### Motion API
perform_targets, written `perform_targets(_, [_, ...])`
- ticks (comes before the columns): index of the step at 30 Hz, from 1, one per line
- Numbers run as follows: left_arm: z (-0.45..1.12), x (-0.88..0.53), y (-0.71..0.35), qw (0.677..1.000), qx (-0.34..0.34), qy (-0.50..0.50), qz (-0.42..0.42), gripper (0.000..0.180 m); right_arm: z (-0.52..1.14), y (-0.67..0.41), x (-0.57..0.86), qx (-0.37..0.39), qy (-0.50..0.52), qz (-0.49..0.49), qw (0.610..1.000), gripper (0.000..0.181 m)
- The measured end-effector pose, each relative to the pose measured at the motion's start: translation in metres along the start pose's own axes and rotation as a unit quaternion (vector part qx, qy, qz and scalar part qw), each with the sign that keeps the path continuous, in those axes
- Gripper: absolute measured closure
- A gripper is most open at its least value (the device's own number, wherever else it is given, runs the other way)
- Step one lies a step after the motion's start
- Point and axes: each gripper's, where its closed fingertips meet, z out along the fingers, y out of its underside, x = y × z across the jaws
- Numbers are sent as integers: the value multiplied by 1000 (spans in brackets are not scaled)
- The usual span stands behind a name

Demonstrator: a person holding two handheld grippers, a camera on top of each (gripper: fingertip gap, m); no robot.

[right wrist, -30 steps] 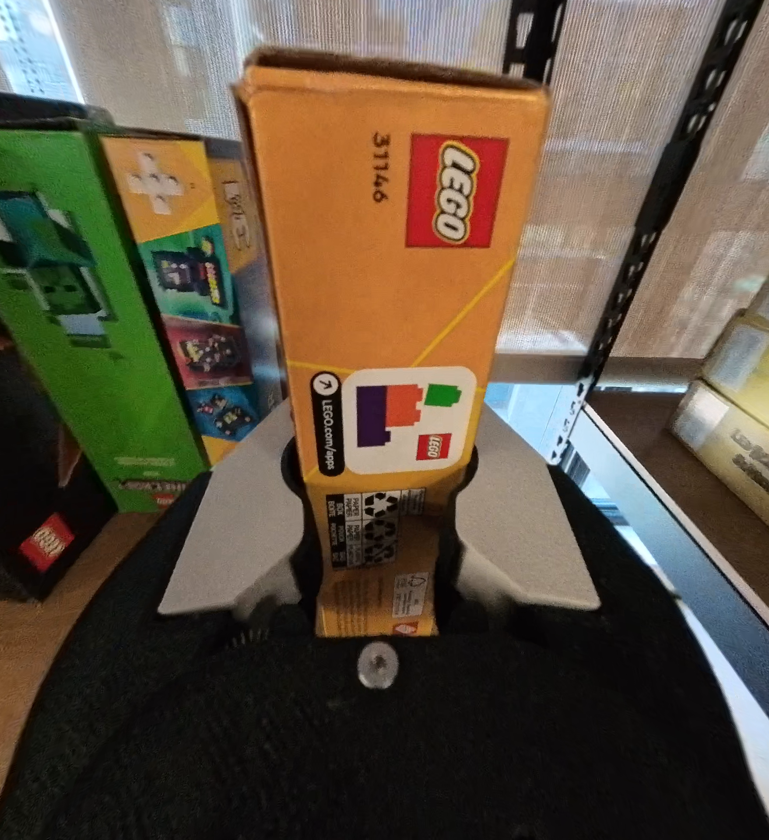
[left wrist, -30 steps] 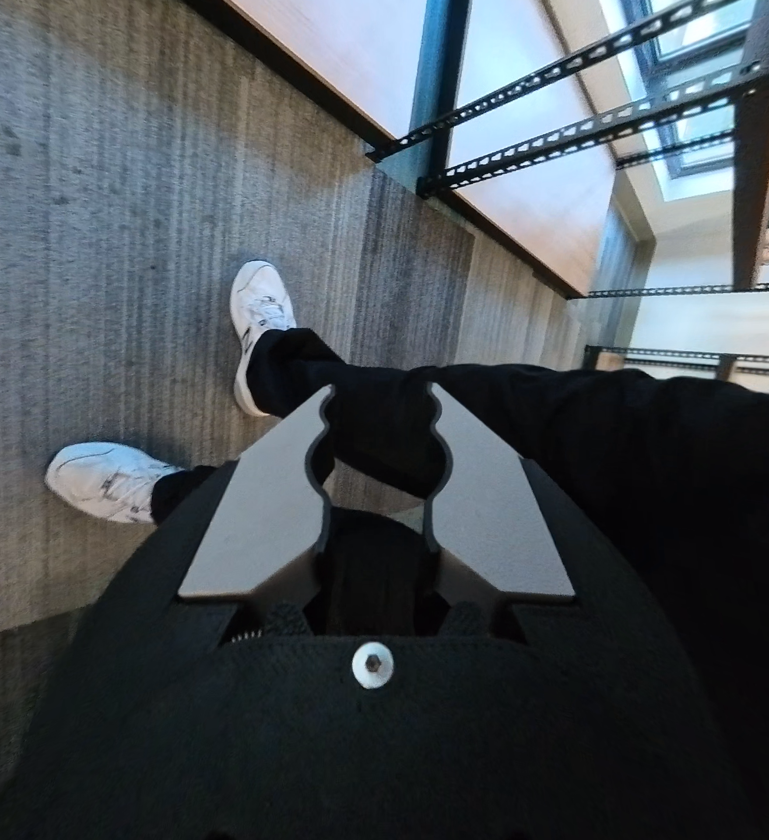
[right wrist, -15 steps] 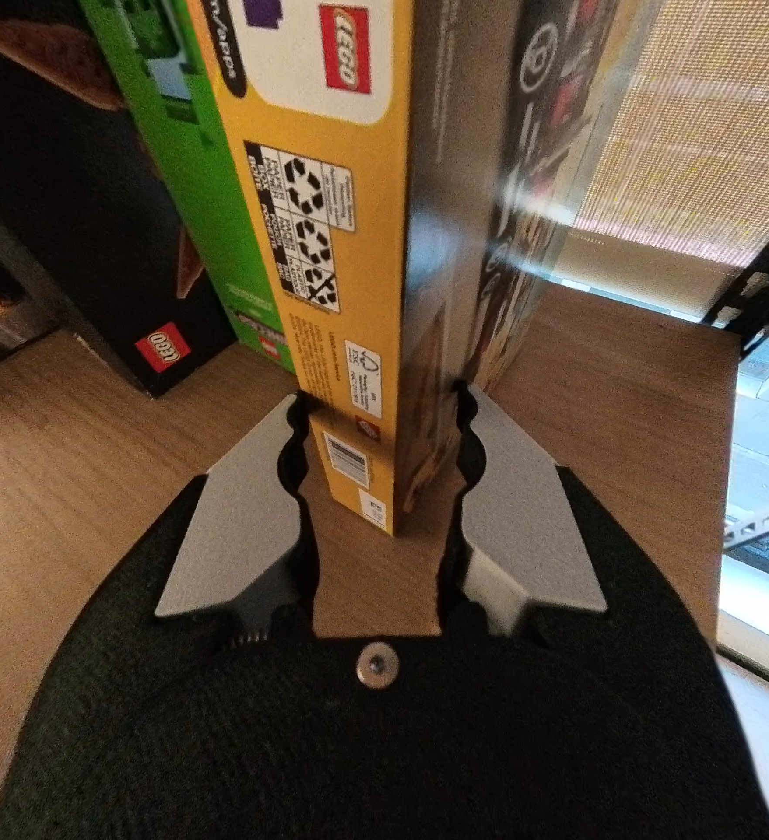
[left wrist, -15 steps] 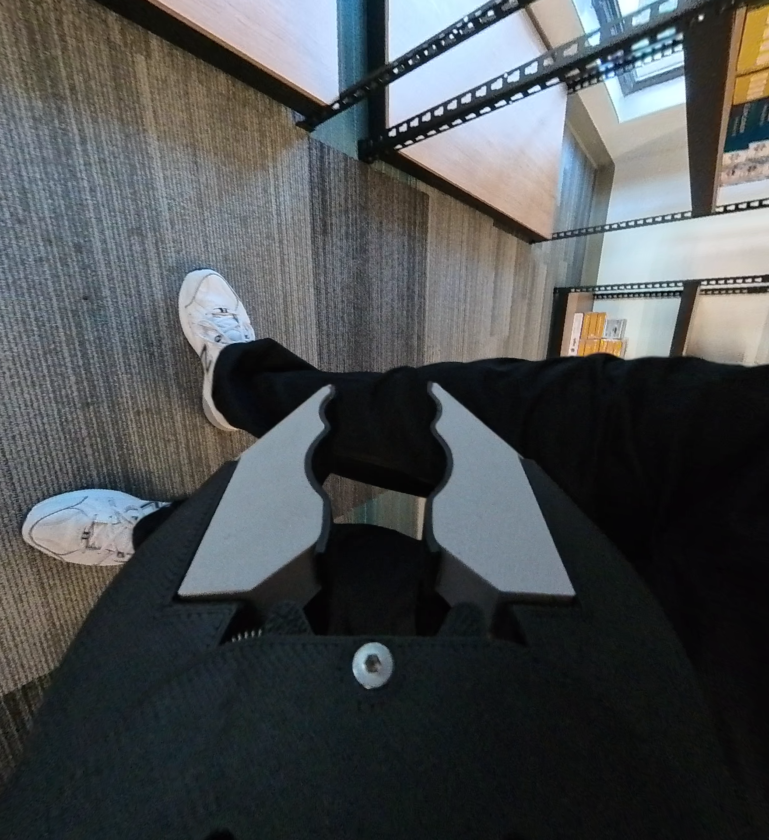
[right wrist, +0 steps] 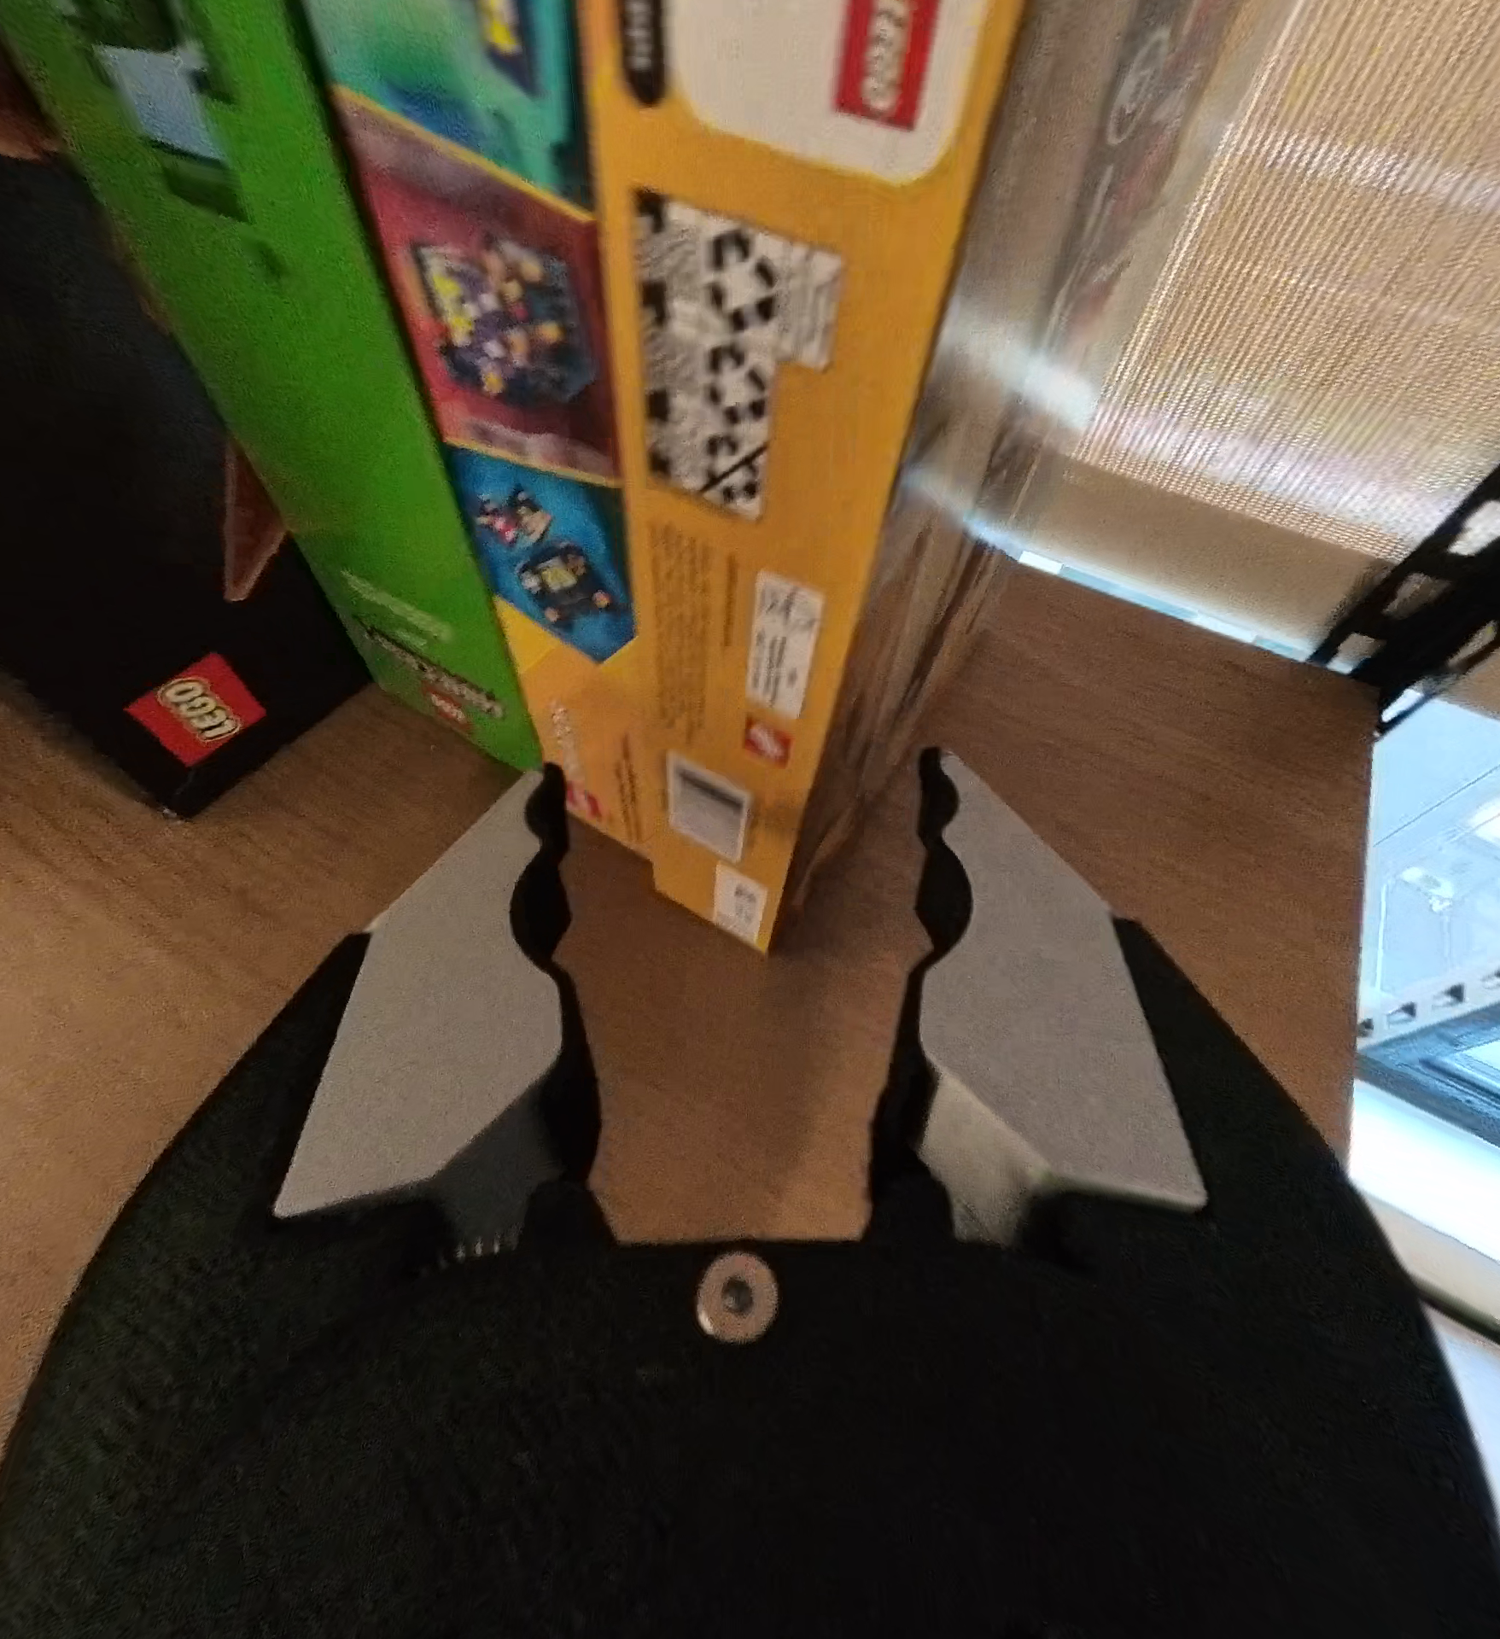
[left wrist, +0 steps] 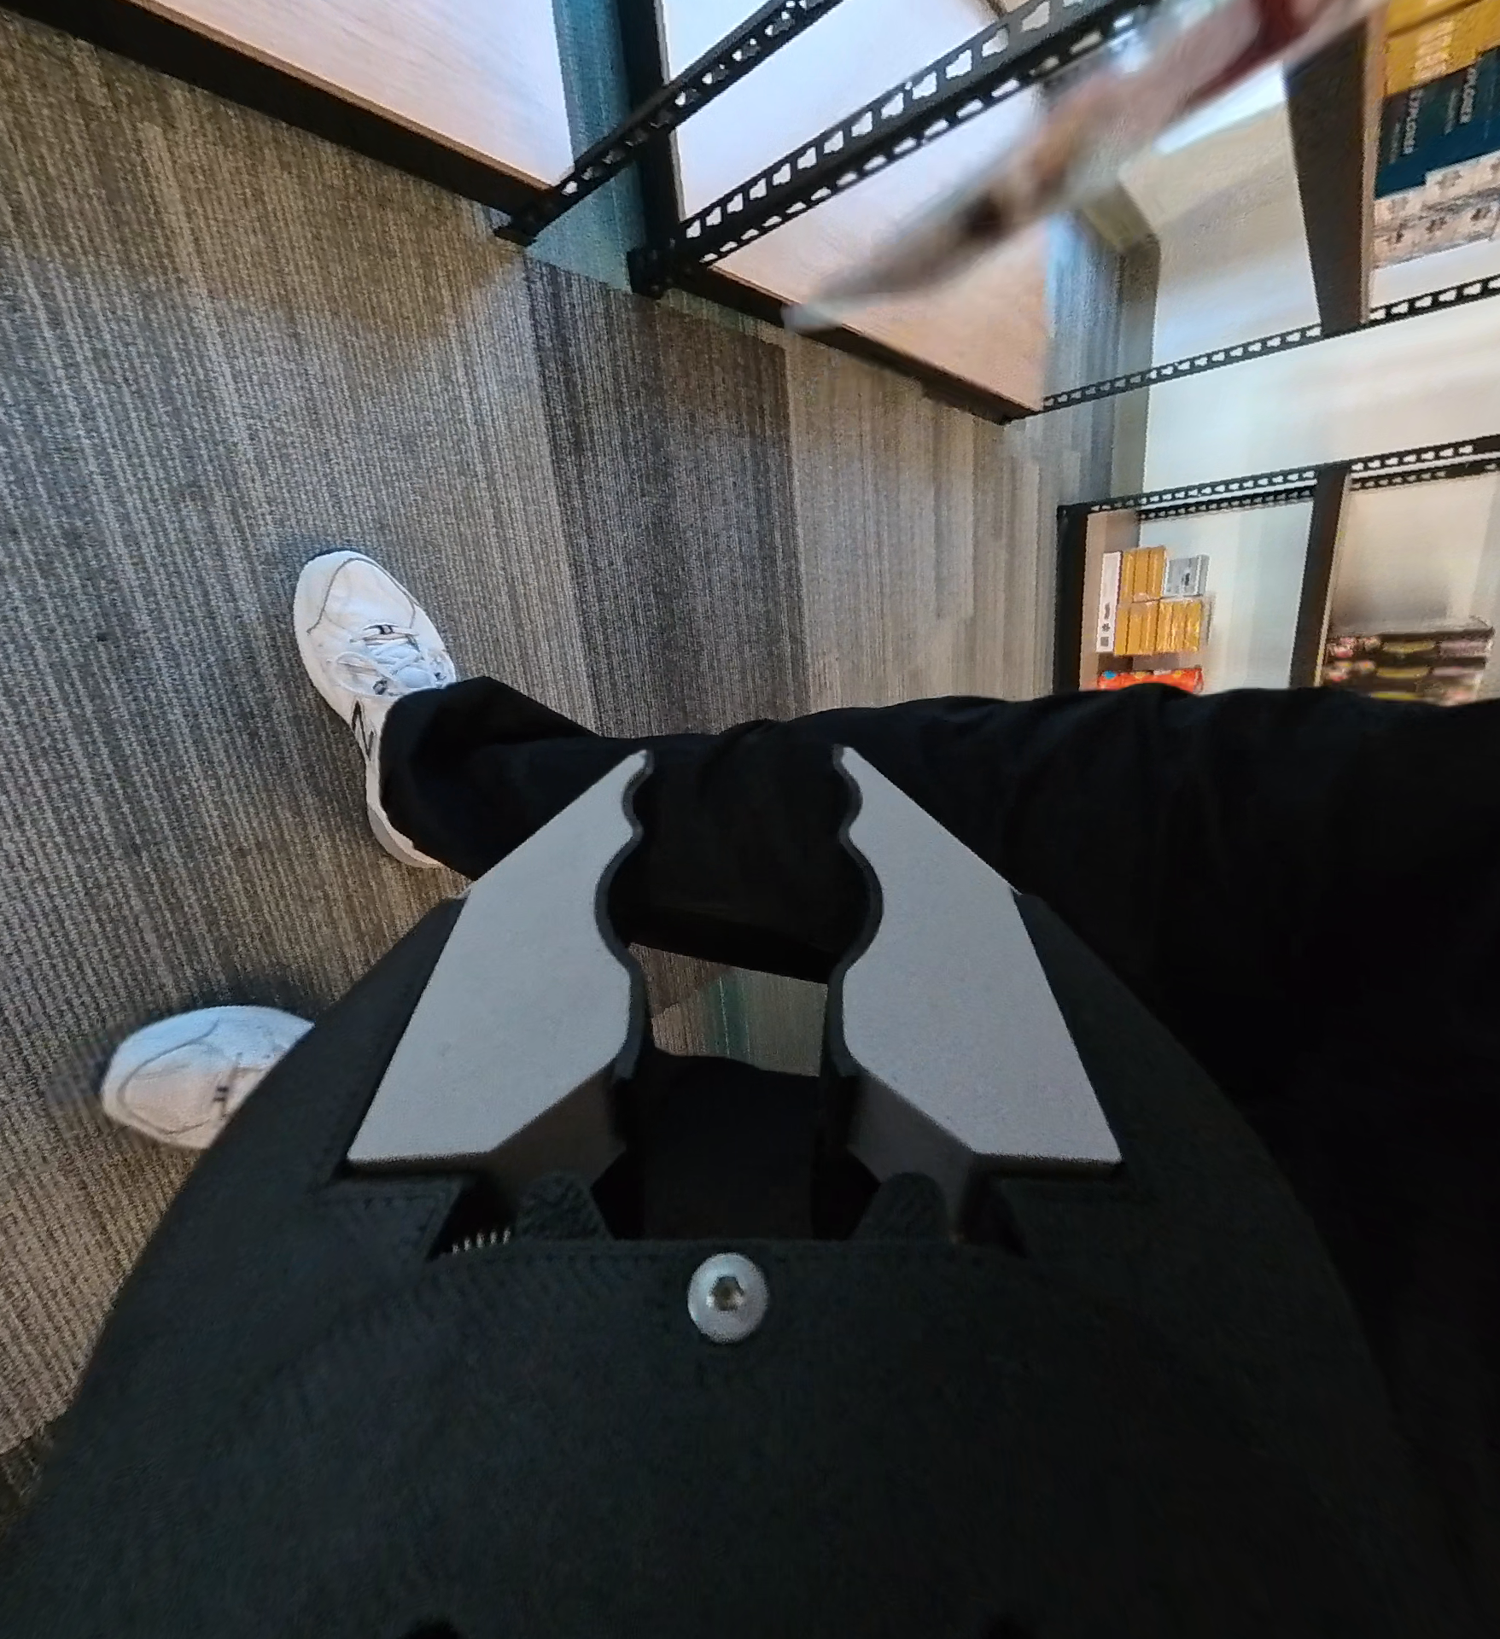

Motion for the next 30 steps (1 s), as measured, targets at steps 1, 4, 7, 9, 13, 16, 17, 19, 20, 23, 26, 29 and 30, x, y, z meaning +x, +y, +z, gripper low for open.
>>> perform_targets(1, [-2, 2, 2, 1000, 0, 2, 3, 144, -11, 3, -5, 12, 10, -2, 1000, 102])
perform_targets(4, [-12, 5, 9, 1000, 1, 6, 14, 144, -54, 19, -31, 37, 43, -18, 998, 107])
perform_targets(7, [-30, 5, 22, 1000, 3, 7, 25, 144, -110, 38, -83, 53, 43, -69, 995, 111])
perform_targets(9, [-45, 4, 33, 999, 5, 7, 36, 144, -147, 55, -123, 41, 26, -110, 993, 115])
perform_targets(13, [-85, -5, 70, 999, 0, -21, 36, 146, -203, 81, -166, 18, 21, -116, 993, 117])
perform_targets(16, [-109, -15, 99, 999, 1, -40, 3, 147, -203, 64, -148, 23, 67, -87, 994, 117])
perform_targets(17, [-114, -20, 108, 999, -3, -47, -8, 147, -195, 52, -133, 25, 85, -63, 994, 117])
perform_targets(19, [-117, -29, 120, 998, -6, -60, -29, 147, -172, 19, -95, 38, 128, -7, 991, 114])
perform_targets(20, [-115, -32, 122, 997, -4, -65, -40, 147, -159, -1, -74, 51, 146, 14, 988, 114])
perform_targets(23, [-100, -37, 113, 995, 12, -76, -69, 147, -118, -63, -18, 105, 173, 64, 977, 112])
perform_targets(26, [-71, -30, 91, 993, 35, -75, -86, 147, -79, -111, 14, 150, 152, 107, 971, 105])
perform_targets(29, [-36, -10, 61, 993, 60, -52, -92, 148, -59, -145, 17, 202, 106, 111, 967, 110])
perform_targets(30, [-24, -3, 53, 993, 62, -43, -89, 148, -53, -148, 17, 204, 97, 100, 969, 113])
